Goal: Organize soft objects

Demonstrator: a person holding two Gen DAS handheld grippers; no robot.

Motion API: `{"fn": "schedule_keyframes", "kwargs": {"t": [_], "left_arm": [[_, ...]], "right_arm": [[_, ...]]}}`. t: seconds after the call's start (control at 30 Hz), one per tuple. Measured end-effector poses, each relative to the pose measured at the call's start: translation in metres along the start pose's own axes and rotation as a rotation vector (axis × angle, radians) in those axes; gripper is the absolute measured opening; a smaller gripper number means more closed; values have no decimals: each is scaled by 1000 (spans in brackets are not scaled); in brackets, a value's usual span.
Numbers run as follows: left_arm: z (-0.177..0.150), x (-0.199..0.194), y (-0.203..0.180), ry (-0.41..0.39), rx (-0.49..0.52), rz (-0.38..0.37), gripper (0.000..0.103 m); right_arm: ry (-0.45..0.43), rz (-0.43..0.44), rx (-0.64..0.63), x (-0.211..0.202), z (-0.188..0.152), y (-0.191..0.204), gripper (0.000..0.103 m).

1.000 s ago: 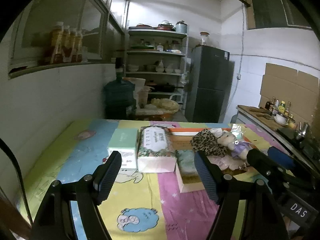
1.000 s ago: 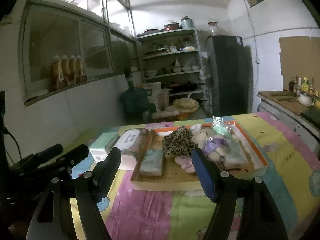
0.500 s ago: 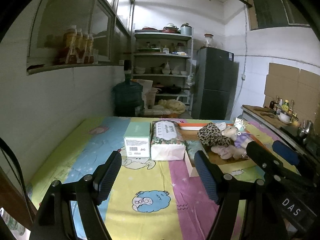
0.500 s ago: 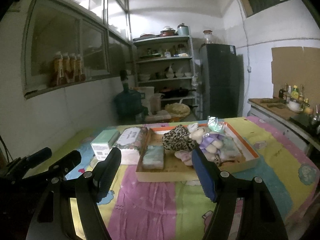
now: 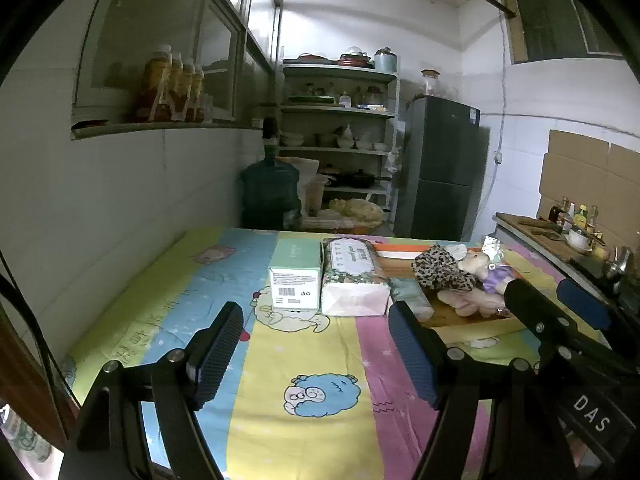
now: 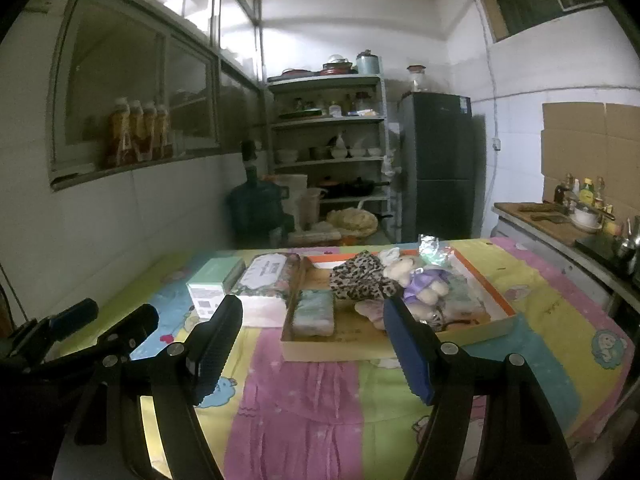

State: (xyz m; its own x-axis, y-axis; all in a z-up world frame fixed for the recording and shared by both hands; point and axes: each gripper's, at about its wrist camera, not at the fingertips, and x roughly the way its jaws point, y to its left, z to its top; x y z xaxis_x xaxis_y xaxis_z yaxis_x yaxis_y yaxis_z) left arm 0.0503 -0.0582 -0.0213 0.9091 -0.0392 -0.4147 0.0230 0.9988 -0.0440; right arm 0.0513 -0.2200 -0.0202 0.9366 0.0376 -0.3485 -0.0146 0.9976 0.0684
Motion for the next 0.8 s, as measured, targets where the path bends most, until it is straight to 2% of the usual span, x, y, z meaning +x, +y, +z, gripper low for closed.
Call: {"fn": "schedule_keyframes", "kwargs": {"t": [0.8], "left_arm": [[-1, 1, 2, -2, 7, 7, 75]], "right_arm": [[2, 3, 1, 1, -1, 3, 75]]}}
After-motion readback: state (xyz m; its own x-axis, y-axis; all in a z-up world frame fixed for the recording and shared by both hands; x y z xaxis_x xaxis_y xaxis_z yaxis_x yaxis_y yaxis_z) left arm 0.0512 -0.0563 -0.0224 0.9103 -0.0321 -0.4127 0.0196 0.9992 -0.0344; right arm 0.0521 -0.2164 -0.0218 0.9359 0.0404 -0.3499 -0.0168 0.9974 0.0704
